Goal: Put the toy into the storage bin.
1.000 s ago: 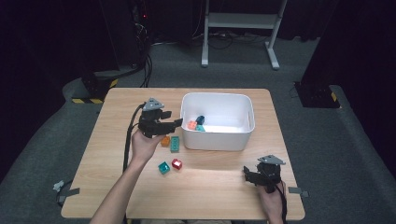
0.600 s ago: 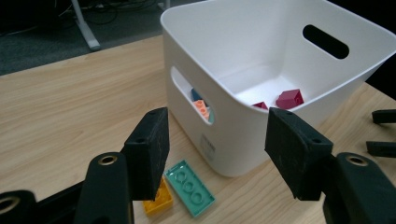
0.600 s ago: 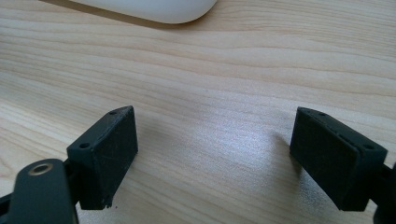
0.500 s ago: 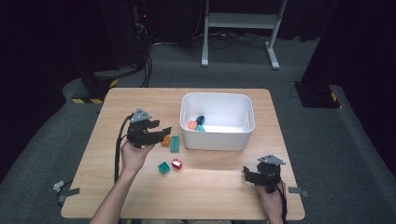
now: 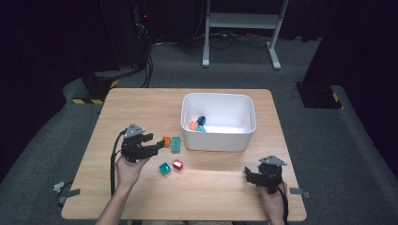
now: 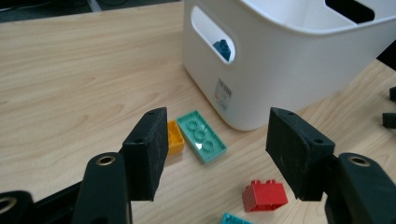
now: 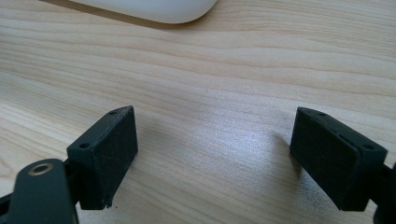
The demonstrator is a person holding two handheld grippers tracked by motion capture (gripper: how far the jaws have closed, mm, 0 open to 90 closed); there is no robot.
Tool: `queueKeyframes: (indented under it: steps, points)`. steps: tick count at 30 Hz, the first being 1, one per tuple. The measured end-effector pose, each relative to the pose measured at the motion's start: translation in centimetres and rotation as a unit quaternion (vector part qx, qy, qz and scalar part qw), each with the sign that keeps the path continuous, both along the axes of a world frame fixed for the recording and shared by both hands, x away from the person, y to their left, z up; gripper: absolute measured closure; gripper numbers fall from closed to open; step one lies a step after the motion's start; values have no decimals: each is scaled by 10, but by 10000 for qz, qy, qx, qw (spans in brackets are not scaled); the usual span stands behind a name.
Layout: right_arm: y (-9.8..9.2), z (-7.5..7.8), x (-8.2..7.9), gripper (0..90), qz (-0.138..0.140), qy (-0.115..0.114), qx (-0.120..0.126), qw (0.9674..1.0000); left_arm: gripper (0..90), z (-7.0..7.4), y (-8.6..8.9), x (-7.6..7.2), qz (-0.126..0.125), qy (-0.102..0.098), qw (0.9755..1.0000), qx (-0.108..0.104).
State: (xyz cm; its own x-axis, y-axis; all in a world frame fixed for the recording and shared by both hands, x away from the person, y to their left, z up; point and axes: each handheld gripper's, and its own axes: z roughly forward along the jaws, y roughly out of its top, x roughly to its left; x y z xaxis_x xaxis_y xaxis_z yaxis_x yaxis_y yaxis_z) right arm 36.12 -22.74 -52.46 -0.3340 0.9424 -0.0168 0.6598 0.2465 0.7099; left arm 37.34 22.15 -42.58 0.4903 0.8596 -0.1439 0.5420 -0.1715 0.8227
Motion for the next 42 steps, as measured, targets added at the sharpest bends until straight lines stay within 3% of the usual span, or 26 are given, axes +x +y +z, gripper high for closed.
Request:
queueKeyframes:
  steps: [11,19,21,30,42]
  points:
    - [0,0,0,150,0,0,1,10000,382,-34,2,-26,-65,168,9998,-7]
    - [0,0,0,150,1,-1,0,10000,373,-52,0,-36,-159,250,9996,14]
    - [0,0,0,150,0,0,0,10000,372,-59,-3,-39,-194,277,9994,110]
    - [0,0,0,150,-1,0,1,10000,367,-77,-10,-40,-234,349,9987,274]
    - [0,0,0,149,-6,0,2,10000,405,-91,-14,-33,-213,463,9983,296]
